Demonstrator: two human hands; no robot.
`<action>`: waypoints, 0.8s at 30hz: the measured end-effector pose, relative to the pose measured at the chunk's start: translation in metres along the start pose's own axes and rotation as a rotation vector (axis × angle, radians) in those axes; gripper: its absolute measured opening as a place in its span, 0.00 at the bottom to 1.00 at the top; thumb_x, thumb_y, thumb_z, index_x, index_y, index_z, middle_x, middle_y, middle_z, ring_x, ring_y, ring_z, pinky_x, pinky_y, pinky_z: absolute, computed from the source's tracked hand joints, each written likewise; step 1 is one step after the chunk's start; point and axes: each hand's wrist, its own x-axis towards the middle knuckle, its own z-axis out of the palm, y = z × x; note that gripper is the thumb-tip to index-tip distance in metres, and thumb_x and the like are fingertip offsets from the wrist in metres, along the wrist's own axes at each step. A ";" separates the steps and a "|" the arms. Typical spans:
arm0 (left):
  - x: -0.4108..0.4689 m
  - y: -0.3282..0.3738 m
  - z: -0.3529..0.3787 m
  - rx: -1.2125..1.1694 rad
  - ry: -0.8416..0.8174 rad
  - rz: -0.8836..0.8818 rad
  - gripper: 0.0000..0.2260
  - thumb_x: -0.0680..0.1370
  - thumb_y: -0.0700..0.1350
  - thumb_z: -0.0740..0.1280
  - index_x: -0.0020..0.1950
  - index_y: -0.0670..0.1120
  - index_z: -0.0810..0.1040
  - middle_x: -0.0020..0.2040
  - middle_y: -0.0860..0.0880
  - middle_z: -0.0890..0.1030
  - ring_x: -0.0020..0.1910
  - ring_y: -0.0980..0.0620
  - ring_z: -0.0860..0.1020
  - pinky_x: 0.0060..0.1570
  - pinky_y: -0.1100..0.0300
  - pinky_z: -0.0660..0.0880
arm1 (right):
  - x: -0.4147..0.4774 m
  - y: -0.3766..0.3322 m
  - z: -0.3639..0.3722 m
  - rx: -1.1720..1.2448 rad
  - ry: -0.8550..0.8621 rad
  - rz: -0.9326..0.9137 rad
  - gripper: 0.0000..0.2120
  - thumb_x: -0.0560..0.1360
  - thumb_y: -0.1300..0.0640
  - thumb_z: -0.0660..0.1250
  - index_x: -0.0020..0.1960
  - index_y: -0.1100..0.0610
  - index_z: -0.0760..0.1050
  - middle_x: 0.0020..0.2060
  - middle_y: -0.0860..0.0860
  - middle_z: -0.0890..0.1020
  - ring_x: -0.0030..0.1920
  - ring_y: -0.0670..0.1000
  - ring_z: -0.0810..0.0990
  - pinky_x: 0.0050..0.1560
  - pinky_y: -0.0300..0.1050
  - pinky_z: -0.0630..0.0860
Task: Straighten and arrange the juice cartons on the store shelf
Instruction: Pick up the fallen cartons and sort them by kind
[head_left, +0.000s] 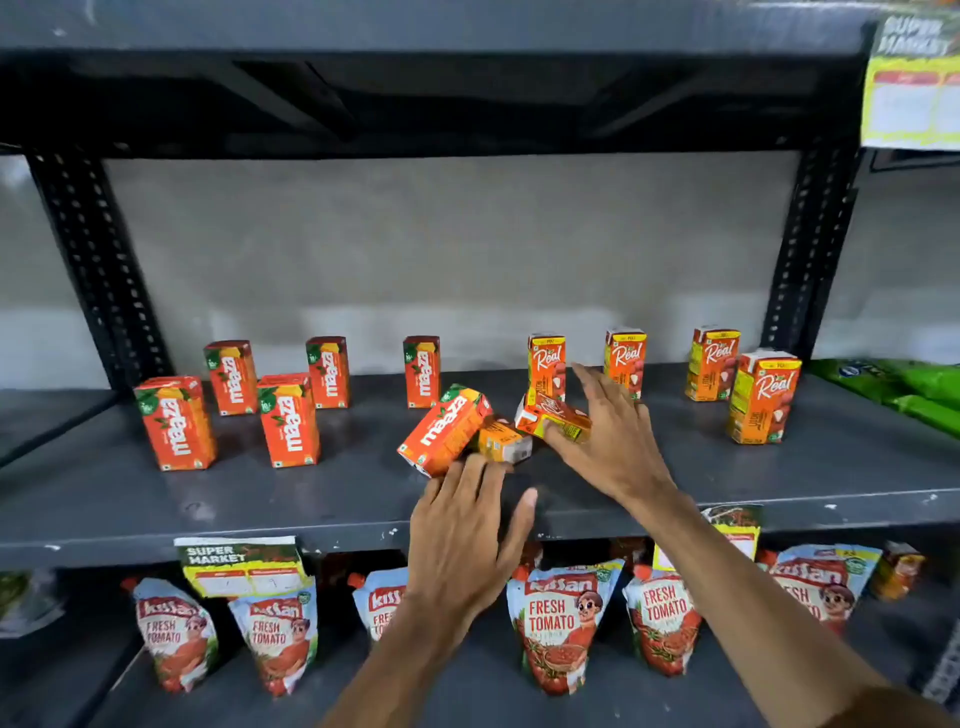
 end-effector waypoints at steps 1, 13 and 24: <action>0.000 -0.001 0.005 0.067 0.011 0.017 0.17 0.82 0.58 0.54 0.52 0.49 0.77 0.51 0.52 0.79 0.46 0.52 0.78 0.44 0.58 0.73 | 0.002 0.003 0.002 0.033 -0.021 0.012 0.36 0.72 0.38 0.68 0.75 0.51 0.63 0.71 0.52 0.71 0.73 0.55 0.67 0.72 0.60 0.58; -0.004 -0.008 0.029 0.322 0.220 0.092 0.16 0.80 0.55 0.55 0.47 0.46 0.77 0.46 0.46 0.80 0.39 0.48 0.77 0.34 0.55 0.70 | -0.013 0.001 -0.008 0.245 0.130 0.087 0.31 0.67 0.40 0.74 0.65 0.52 0.73 0.59 0.49 0.78 0.59 0.49 0.77 0.63 0.55 0.75; -0.003 -0.005 0.029 0.323 0.204 0.065 0.17 0.79 0.54 0.56 0.44 0.46 0.80 0.44 0.47 0.80 0.36 0.47 0.77 0.32 0.55 0.70 | -0.048 -0.051 -0.064 0.466 0.664 -0.076 0.26 0.65 0.40 0.75 0.52 0.57 0.72 0.49 0.49 0.76 0.47 0.49 0.81 0.37 0.36 0.81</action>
